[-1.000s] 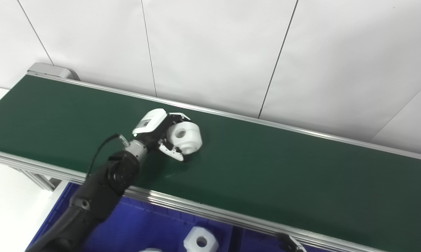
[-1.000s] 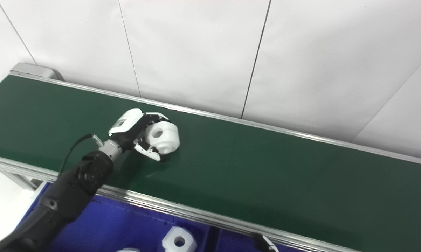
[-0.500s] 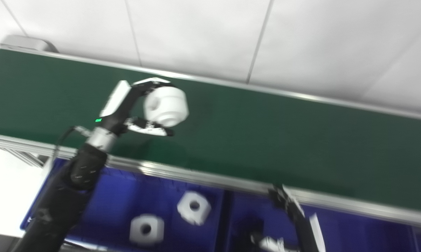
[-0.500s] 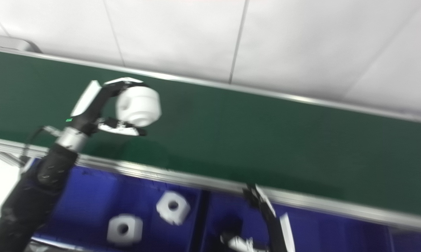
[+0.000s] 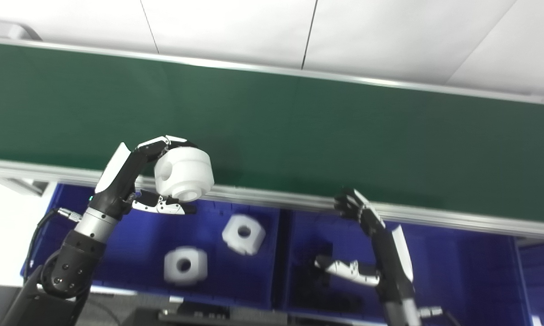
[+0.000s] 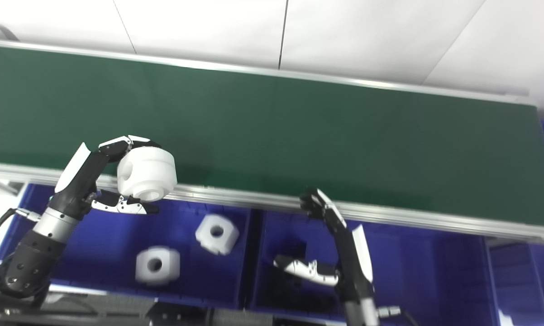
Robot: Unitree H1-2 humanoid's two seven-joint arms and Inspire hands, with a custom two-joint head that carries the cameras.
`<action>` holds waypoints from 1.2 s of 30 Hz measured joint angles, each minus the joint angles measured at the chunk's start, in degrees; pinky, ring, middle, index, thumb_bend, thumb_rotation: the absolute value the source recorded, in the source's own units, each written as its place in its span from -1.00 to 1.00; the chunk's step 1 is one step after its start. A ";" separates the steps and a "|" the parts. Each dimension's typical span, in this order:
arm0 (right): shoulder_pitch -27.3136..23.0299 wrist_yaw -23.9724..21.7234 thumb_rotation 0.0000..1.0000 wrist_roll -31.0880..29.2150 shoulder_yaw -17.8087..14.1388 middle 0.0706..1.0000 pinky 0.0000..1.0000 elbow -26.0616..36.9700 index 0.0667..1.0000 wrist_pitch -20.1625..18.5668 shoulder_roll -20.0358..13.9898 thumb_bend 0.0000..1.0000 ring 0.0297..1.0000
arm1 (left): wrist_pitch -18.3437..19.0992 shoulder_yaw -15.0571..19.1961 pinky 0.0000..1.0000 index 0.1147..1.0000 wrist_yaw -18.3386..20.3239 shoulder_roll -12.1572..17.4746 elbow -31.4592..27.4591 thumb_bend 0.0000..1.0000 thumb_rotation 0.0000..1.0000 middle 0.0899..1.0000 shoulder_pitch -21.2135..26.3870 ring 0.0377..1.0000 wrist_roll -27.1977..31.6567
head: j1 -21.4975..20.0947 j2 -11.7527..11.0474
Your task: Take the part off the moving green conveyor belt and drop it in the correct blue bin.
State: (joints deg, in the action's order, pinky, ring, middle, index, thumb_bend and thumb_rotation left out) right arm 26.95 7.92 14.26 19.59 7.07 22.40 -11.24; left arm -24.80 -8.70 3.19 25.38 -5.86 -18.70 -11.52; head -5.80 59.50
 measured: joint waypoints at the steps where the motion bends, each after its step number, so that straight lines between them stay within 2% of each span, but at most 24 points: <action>1: 0.20 -0.35 -0.24 0.09 -0.29 0.59 0.45 0.44 0.71 -0.03 0.16 0.75 0.52 | 0.00 -0.65 -0.18 -0.22 0.63 0.79 -0.32 -0.04 -1.00 -0.07 -0.98 -0.07 0.49 | 0.17 0.09; 3: 0.63 -0.75 -0.24 0.20 -1.10 0.58 0.46 1.07 0.72 -0.03 0.73 0.74 0.52 | -0.01 -2.47 -0.18 -0.23 1.14 2.29 -0.55 -0.05 -1.00 -0.07 -2.74 -0.06 1.82 | 0.18 0.09; 8: 0.94 -2.73 -0.27 -0.34 -2.00 0.59 0.46 1.07 0.73 -0.03 1.20 0.71 0.53 | -0.01 -5.74 -0.24 -0.21 2.84 2.86 -0.58 -0.05 -1.00 -0.05 -5.13 -0.09 3.99 | 1.67 0.09; 11: 1.17 -3.61 -0.24 -0.42 -2.86 0.58 0.48 1.07 0.72 -0.03 1.33 0.71 0.53 | -0.01 -6.18 -0.26 -0.20 2.89 3.39 -0.53 -0.05 -1.00 -0.03 -5.55 -0.08 3.40 | 2.72 0.09; 17: 1.46 -4.86 -0.25 -0.96 -4.16 0.58 0.49 1.07 0.72 -0.03 1.44 0.71 0.54 | -0.01 -7.17 -0.26 -0.18 4.24 8.23 0.86 -0.05 -1.00 -0.02 -4.61 -0.06 0.72 | 2.90 -0.08; 18: 1.48 -5.02 -0.25 -1.02 -4.33 0.57 0.49 1.07 0.72 -0.03 1.58 0.70 0.54 | -0.01 -7.26 -0.03 -0.19 4.84 8.37 0.80 -0.02 -1.00 -0.03 -4.48 0.11 -0.34 | 3.07 -0.17; 19: 1.50 -5.09 -0.24 -1.06 -4.48 0.57 0.48 1.07 0.72 -0.03 1.75 0.70 0.53 | -0.01 -7.35 0.11 -0.17 5.21 8.30 0.77 -0.01 -0.96 0.10 -4.35 0.22 -1.17 | 3.08 -0.17; 20: 1.49 -5.12 -0.23 -1.06 -4.76 0.57 0.46 1.04 0.72 -0.02 2.07 0.70 0.52 | 0.16 -7.58 0.34 -0.14 6.18 8.12 0.46 -0.01 -0.90 0.30 -4.03 0.39 -2.83 | 3.60 -0.17; 21: 1.48 -5.13 -0.22 -1.06 -4.93 0.57 0.46 1.01 0.72 -0.02 2.30 0.70 0.52 | 0.48 -7.99 0.47 0.07 7.13 8.12 -0.01 -0.04 -0.67 0.41 -3.77 0.48 -4.50 | 3.78 -0.26; 22: 1.37 -5.15 -0.22 -1.05 -5.05 0.57 0.46 0.95 0.72 -0.02 2.52 0.70 0.52 | 1.53 -8.53 0.50 0.14 8.45 8.13 -1.18 -0.04 -0.59 0.44 -3.27 0.50 -7.72 | 3.78 -0.26; 23: 1.19 -5.21 -0.23 -1.06 -5.10 0.58 0.46 0.84 0.73 -0.01 2.66 0.69 0.53 | 3.20 -9.17 0.60 0.36 9.97 8.12 -2.67 -0.05 -0.24 0.52 -3.02 0.56 -11.05 | 4.21 -0.35; 24: 0.99 -5.29 -0.23 -1.08 -5.12 0.58 0.46 0.74 0.73 -0.01 2.69 0.68 0.53 | 5.00 -9.64 0.63 0.43 11.45 8.06 -4.23 -0.06 -0.12 0.55 -2.92 0.59 -14.24 | 4.22 -0.35; 25: 0.75 -5.54 -0.23 -1.13 -5.21 0.58 0.47 0.67 0.73 0.00 2.69 0.68 0.53 | 7.11 -9.82 0.71 0.55 12.78 7.92 -5.93 -0.01 0.18 0.64 -2.90 0.65 -17.48 | 4.22 -0.35; 27: 0.56 -5.81 -0.25 -1.33 -5.48 0.58 0.47 0.50 0.73 0.01 2.68 0.68 0.53 | 14.34 -10.93 0.87 0.77 18.06 7.58 -10.89 0.14 0.74 0.82 -2.37 0.80 -25.57 | 4.31 -0.44; 30: 0.36 -5.86 -0.22 -1.34 -5.77 0.58 0.46 -0.03 0.73 0.01 2.76 0.69 0.52 | 22.48 -13.29 0.90 0.87 26.58 5.39 -15.82 0.27 0.96 0.91 -0.79 0.87 -33.73 | 4.04 -0.79; 32: 0.28 -5.86 -0.21 -1.15 -5.84 0.58 0.47 -0.22 0.73 0.02 3.00 0.69 0.53 | 26.37 -15.26 0.89 0.88 31.43 2.73 -16.79 0.31 0.99 0.92 1.10 0.88 -37.44 | 3.87 -0.96; 34: 0.26 -5.86 -0.20 -0.79 -5.83 0.59 0.46 -0.24 0.72 0.02 3.32 0.70 0.53 | 27.86 -16.22 0.89 0.91 33.69 0.81 -16.81 0.38 1.00 0.94 2.42 0.90 -39.52 | 3.78 -0.96; 36: 0.34 -5.86 -0.21 -0.30 -5.84 0.59 0.46 -0.33 0.72 0.07 3.55 0.69 0.53 | 28.05 -16.34 0.92 0.95 34.24 0.30 -16.79 0.47 1.00 0.98 3.04 0.94 -40.85 | 3.60 -0.96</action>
State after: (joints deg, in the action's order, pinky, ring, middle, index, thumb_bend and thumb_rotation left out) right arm 27.29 2.06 13.96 13.75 6.75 22.46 -7.69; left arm 3.25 -25.04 37.43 25.68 -22.65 -15.66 -52.38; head -2.20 58.54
